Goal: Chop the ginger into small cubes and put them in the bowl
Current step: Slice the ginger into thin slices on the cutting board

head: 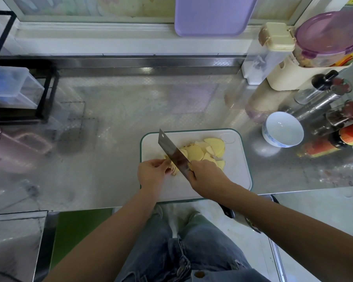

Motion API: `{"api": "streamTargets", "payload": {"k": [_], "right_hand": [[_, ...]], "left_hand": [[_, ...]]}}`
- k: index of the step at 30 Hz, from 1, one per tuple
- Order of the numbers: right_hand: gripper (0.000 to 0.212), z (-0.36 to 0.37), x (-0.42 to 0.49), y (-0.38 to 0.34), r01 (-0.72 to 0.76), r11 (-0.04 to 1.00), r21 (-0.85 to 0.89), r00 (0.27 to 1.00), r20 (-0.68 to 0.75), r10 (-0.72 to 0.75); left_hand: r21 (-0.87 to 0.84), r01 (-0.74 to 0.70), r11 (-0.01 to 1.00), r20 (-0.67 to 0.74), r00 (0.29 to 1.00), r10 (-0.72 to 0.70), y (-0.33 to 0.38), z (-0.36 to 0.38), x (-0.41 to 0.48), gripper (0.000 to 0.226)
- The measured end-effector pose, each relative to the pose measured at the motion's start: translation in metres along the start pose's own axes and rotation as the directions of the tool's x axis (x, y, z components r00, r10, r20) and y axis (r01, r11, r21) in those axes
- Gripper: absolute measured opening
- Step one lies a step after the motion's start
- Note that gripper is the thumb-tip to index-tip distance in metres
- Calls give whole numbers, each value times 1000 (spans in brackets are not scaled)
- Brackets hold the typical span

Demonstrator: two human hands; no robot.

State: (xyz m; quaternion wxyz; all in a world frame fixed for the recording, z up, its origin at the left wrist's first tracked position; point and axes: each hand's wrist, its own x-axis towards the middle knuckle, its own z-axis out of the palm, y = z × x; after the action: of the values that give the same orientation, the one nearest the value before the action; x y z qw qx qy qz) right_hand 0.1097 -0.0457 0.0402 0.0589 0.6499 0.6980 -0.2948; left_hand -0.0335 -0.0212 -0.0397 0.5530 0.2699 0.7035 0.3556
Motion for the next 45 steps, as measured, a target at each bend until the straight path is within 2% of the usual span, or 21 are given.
{"api": "streamTargets", "payload": {"k": [4, 8, 15, 20, 26, 31, 37, 41, 45], "right_hand": [[27, 6, 9, -8, -28, 1000, -13, 1000, 5, 28], [17, 14, 15, -12, -39, 997, -63, 999, -13, 39], [13, 29, 27, -12, -47, 998, -41, 998, -31, 46], [15, 39, 34, -11, -49, 996, -80, 998, -50, 45], [16, 43, 36, -7, -35, 997, -72, 999, -36, 33], [16, 41, 27, 7, -68, 997, -32, 997, -40, 66], [12, 51, 27, 5, -62, 998, 1, 998, -21, 62], [10, 59, 33, 3, -72, 997, 30, 997, -26, 73], [20, 67, 32, 8, -80, 995, 59, 995, -47, 83]], "left_hand": [[53, -33, 998, 6, 999, 32, 0, -4, 0, 15], [39, -46, 998, 29, 999, 45, 1, -4, -2, 14], [68, -86, 994, 36, 996, 84, -2, -5, -1, 2], [54, -86, 995, 20, 996, 85, -1, -4, -2, 19], [133, -141, 981, 15, 990, 140, -1, -3, -1, 4], [218, -187, 958, 47, 982, 182, 0, 8, -7, 7], [152, -158, 976, 31, 987, 155, -3, 6, -7, 6], [45, -95, 994, 28, 995, 94, -4, 4, -4, 4], [27, -74, 997, 51, 996, 72, -5, 2, 1, 4]]}}
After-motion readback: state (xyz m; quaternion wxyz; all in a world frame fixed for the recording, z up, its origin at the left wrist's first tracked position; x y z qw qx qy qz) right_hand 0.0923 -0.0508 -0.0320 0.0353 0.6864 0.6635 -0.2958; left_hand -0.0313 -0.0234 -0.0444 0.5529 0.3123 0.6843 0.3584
